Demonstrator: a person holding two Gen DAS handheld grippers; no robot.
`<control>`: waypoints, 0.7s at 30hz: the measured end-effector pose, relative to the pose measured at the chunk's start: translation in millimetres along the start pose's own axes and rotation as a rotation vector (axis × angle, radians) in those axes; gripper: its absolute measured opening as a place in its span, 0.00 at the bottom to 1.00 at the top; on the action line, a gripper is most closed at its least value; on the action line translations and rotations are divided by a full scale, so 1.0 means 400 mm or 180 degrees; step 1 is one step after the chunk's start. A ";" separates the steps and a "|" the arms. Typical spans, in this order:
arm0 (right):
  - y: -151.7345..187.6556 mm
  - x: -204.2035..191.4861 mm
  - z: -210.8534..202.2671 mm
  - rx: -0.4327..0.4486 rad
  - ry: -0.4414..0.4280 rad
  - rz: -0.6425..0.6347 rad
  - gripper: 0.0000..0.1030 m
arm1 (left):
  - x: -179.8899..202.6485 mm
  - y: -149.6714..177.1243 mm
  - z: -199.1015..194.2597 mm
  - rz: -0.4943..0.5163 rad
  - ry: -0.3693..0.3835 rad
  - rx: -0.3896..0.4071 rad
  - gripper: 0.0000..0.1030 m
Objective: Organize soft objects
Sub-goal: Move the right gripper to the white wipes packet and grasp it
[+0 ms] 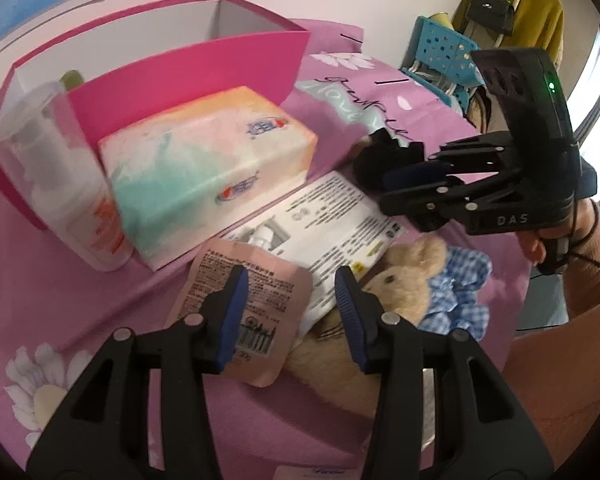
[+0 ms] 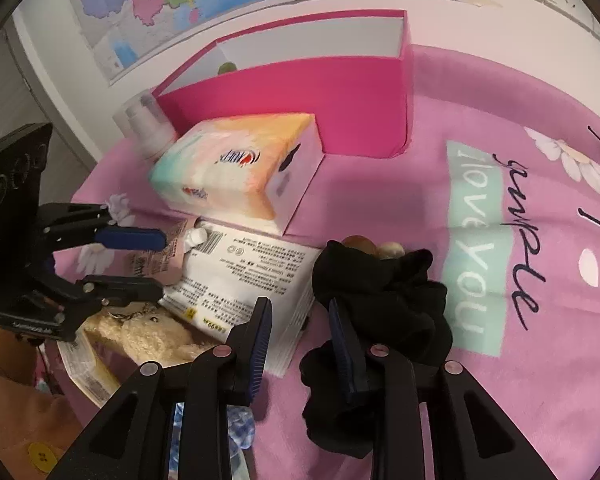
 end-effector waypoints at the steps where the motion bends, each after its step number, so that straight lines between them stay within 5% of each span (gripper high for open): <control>1: 0.003 -0.003 0.004 -0.0034 -0.0036 0.0002 0.30 | -0.011 0.001 -0.004 -0.0022 -0.0041 0.0004 0.46; 14: 0.026 -0.038 0.015 -0.0066 -0.0448 0.0203 0.39 | -0.181 0.039 -0.087 -0.0514 -0.0768 0.0190 0.48; 21: 0.037 -0.037 0.014 -0.0069 -0.0515 0.0365 0.39 | -0.090 0.022 -0.089 -0.0414 -0.0199 0.0214 0.48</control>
Point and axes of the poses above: each gripper's, at about its wrist camera, not at the fingertips, and z roughly the way its jaws point, x to its right, y to its underside, the point moved 10 cm from there along z, roughly the way its jaws point, and after that the axes turned 13 degrees about -z, right-handed, at the moved point
